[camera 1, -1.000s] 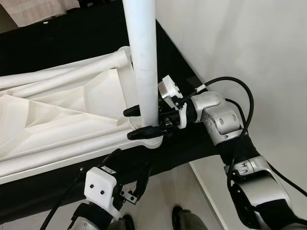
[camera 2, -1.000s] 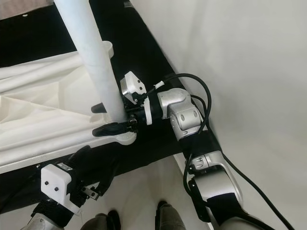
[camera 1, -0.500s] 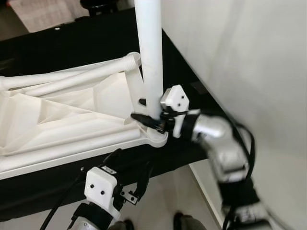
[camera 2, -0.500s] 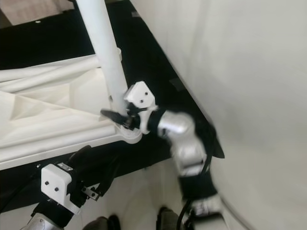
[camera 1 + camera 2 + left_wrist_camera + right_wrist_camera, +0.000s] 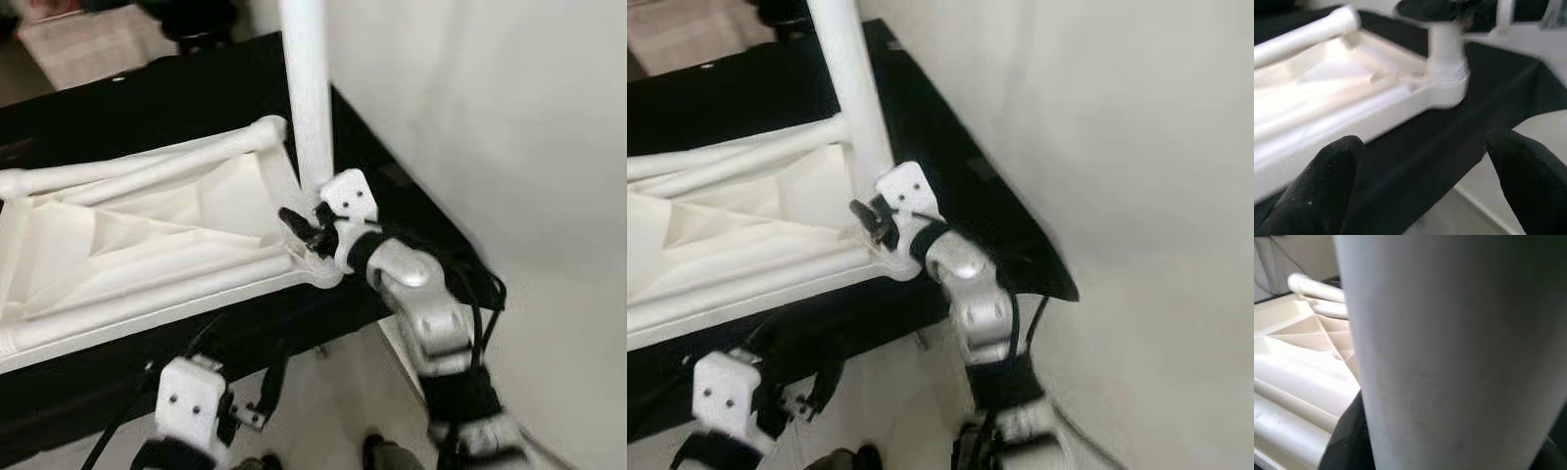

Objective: Building children table

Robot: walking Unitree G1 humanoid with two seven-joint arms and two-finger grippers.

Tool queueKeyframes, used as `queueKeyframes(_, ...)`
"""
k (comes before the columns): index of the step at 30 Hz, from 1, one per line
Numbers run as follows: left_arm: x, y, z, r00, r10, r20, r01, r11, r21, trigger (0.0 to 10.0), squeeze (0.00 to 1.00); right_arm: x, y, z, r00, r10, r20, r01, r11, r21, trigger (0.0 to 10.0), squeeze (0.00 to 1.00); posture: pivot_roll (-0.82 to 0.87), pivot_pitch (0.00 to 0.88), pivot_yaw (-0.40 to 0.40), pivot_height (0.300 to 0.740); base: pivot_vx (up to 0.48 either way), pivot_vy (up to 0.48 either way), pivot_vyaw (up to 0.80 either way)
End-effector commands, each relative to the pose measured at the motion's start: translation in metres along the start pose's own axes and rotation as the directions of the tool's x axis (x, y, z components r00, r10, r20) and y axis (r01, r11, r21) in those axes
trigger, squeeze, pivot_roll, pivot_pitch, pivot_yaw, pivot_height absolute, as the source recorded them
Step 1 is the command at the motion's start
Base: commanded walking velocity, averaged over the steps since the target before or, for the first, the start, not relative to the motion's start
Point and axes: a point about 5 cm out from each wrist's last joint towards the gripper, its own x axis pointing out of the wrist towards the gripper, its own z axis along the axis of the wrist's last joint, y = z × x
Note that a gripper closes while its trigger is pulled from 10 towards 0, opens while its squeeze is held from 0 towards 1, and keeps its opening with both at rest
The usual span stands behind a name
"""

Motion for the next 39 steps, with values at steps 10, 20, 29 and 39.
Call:
queueKeyframes(10, -0.006, -0.006, 0.000, 0.999, 0.050, -0.001, -0.050, 0.999, -0.005, 10.0, 0.00, -0.009, -0.003, 0.009, 0.866, 0.493, 0.077, -0.491, 0.870, -0.044, 10.0, 0.00, 0.00, 0.237, 0.029, 0.740, 0.000, 0.000, 0.00)
queueKeyframes(20, 0.001, -0.006, 0.001, 1.000, 0.006, 0.016, -0.006, 1.000, -0.001, 10.0, 0.00, 0.006, 0.007, 0.017, 0.709, 0.697, 0.111, -0.695, 0.717, -0.064, 10.0, 0.00, 0.03, 0.263, 0.045, 0.740, 0.000, 0.000, 0.00)
queueKeyframes(29, 0.000, -0.010, 0.002, 1.000, -0.022, 0.023, 0.022, 1.000, -0.020, 10.0, 0.00, 0.010, 0.002, 0.021, 0.638, 0.761, 0.120, -0.761, 0.646, -0.057, 0.0, 0.00, 0.03, 0.275, 0.038, 0.740, 0.000, 0.000, 0.00)
queueKeyframes(39, 0.000, -0.011, 0.001, 0.999, -0.032, 0.024, 0.033, 0.999, -0.035, 10.0, 0.00, 0.012, -0.005, -0.010, 0.960, 0.277, 0.034, -0.278, 0.960, 0.036, 0.0, 0.00, 0.00, 0.290, 0.016, 0.740, 0.000, 0.000, 0.00)
